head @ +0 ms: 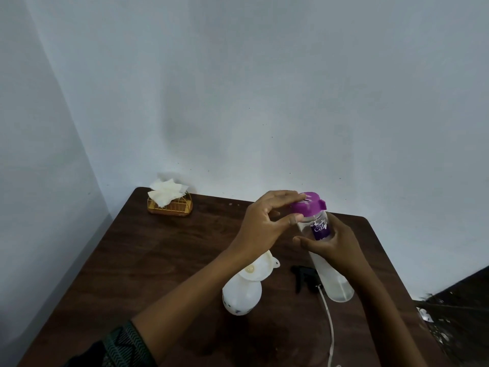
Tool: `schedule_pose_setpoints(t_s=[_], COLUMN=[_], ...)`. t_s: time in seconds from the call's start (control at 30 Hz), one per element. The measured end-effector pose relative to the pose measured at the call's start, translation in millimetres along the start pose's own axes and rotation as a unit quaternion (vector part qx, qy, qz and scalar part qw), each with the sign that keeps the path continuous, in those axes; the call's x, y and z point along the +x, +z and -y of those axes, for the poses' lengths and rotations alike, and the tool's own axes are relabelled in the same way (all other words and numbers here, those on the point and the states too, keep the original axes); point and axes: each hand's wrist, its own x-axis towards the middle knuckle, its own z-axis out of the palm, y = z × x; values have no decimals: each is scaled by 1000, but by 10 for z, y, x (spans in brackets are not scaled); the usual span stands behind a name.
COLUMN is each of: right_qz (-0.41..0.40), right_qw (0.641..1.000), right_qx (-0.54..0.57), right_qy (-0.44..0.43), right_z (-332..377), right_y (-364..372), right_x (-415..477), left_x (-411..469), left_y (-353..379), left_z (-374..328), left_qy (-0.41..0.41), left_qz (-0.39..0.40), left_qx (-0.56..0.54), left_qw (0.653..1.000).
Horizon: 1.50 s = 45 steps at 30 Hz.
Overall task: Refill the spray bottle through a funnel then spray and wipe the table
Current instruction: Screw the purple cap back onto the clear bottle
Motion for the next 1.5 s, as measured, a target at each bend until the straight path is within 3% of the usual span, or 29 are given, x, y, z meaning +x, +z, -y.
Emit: schedule_pose_setpoints(t_s=[0.17,0.33,0.77,0.9,1.07,1.17,1.5], right_qz=[-3,-8,-17,-9,-10,-5,9], right_qw=[1000,1000,999,999,999,997,996], right_qx=[-3,-17,-28,-38,-52,-73,-88], right_qy=[-1,-4,0,-5,-9,-9,-6], right_z=[-24,-29,35,32,65,72,94], right_y=[-5,-1,-3,-1,-12,-14,41], right_x=[12,11,10,17,11,8,12], left_x=[-13,47,114,134,170,138,151], left_y=[38,68,-67,-50,-78,-66,-72], left_z=[10,-63,-76,-82,-45,-97,-264], left_qy=[3,-44,-20,-33,-78,-103,-64], left_qz=[-27,-26,54,10,-65,-39,55], left_qx=[-12,-68,-10,-16,67,65,122], left_qw=[1000,996,998,999,993,992,989])
